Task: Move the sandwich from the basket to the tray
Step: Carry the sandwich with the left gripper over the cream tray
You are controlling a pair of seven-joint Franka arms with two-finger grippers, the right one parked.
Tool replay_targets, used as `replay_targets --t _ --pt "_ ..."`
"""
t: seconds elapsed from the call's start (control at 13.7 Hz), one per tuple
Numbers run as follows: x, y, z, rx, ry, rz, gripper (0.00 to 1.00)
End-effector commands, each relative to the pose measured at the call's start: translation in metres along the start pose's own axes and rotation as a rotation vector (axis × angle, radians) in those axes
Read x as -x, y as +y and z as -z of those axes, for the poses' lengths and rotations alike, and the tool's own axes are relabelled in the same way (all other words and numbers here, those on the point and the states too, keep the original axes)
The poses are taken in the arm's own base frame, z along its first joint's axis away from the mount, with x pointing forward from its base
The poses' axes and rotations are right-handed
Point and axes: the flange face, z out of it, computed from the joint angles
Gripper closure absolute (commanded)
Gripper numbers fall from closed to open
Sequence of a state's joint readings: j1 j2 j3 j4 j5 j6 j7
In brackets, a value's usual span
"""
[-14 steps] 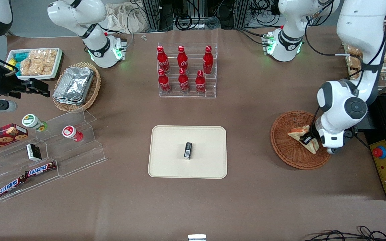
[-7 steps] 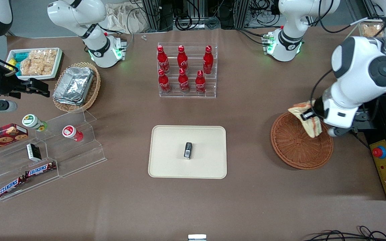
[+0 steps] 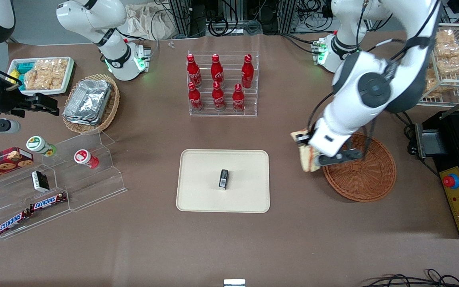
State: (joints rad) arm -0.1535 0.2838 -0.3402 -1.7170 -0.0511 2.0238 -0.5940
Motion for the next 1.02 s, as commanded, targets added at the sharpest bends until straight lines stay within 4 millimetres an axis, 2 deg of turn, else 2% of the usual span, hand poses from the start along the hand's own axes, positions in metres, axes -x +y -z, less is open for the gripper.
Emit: replay_targets --t 0.0,0.15,0.29,0.73,0.8,0.88,0.95 --pt "-0.01 0.061 -0.054 0.001 0.003 -0.103 1.0" --pt "-0.014 0.092 -0.102 -0.024 -0.006 -0.097 1.0" --pt "-0.014 0.107 -0.143 -0.049 0.016 -0.128 1.0" --pt "-0.018 0.104 -0.219 -0.081 0.049 -0.195 1.0" --pt "-0.017 0.102 -0.226 -0.092 0.046 -0.202 0.99" --pt "-0.017 0.102 -0.229 -0.093 0.043 -0.2 0.66" --pt "-0.017 0.1 -0.233 -0.097 0.039 -0.199 0.15"
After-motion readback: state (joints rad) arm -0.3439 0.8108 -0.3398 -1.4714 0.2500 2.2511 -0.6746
